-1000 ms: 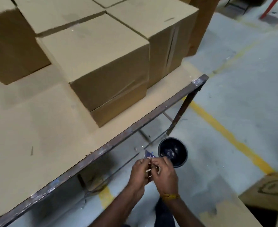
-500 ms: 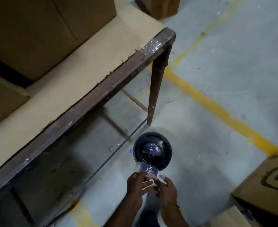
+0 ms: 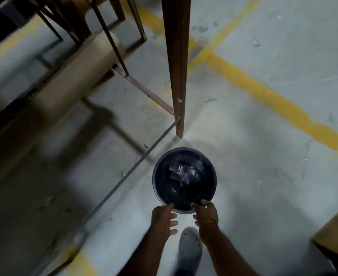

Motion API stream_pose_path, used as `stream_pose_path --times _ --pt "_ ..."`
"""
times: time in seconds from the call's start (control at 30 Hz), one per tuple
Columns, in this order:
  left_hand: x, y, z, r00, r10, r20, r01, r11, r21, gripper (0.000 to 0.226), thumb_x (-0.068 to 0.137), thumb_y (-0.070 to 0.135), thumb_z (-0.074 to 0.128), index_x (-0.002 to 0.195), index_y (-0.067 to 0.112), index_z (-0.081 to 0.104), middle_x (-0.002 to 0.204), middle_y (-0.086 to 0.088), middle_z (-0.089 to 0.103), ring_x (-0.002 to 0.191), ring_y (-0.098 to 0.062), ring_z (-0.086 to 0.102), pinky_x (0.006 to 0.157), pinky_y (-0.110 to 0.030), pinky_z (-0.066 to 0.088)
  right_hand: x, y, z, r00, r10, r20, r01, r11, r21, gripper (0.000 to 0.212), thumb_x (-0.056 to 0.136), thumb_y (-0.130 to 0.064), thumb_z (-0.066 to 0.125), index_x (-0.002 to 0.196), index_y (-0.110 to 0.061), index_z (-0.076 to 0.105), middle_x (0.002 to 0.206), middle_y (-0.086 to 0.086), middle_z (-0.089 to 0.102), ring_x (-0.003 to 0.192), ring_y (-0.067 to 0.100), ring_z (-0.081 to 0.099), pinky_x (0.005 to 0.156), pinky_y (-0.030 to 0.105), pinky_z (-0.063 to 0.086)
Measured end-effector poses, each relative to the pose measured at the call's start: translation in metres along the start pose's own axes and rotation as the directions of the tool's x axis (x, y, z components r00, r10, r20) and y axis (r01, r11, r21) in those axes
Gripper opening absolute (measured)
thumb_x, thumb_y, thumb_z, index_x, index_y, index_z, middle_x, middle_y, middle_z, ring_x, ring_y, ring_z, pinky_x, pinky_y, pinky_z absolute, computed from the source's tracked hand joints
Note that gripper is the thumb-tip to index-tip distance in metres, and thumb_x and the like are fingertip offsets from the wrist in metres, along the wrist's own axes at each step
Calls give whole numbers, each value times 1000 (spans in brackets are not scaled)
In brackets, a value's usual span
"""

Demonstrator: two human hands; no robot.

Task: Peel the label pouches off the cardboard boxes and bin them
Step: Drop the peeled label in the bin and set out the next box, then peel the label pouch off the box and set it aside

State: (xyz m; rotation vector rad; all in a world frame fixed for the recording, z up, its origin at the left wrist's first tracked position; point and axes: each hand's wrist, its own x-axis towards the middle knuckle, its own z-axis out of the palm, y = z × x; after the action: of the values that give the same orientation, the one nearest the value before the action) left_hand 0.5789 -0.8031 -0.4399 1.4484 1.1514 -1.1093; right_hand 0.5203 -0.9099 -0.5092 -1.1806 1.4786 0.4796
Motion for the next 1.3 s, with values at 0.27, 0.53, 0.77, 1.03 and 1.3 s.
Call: stream_pose_path --times 0.27,0.53,0.77,1.03,1.3 --pt "-27 -18 -43 980 197 20 -197 980 -28 16 103 19 53 115 12 59 96 -13 65 87 -30 66 70 -35 54 -81 -8 27 964 -261 -48 257 963 -85 18 89 -12 68 106 -17 67 94 3 67 92 24 63 92 33 51" --pt "-120 -59 -178 925 378 -25 -377 913 -155 9 99 17 57 103 15 65 99 -16 69 84 -30 66 75 -37 55 -226 39 83 871 -480 104 491 853 -174 16 90 -11 67 102 -22 67 96 2 66 87 18 61 81 23 42" --pt "-202 -187 -368 869 455 -196 -494 820 -288 11 96 24 61 101 16 66 93 -9 71 72 -20 66 64 -31 51 -398 155 153 793 -520 316 602 749 -277 19 86 -13 68 88 -31 66 89 -6 68 86 27 68 86 42 56" --pt "-295 -401 -579 836 315 -450 -539 624 -566 11 95 16 57 98 16 67 80 -2 67 61 -16 60 56 -27 47 -599 349 233 656 -491 573 749 512 -420 12 91 -14 66 102 -20 69 85 1 68 79 29 67 71 29 47" --pt "-349 -576 -725 779 26 -627 -591 367 -718 10 96 20 57 97 18 67 83 -3 67 63 -14 59 57 -27 46 -760 525 322 449 -236 862 891 185 -414 29 68 -36 60 94 -24 69 85 -2 69 84 30 69 83 37 55"
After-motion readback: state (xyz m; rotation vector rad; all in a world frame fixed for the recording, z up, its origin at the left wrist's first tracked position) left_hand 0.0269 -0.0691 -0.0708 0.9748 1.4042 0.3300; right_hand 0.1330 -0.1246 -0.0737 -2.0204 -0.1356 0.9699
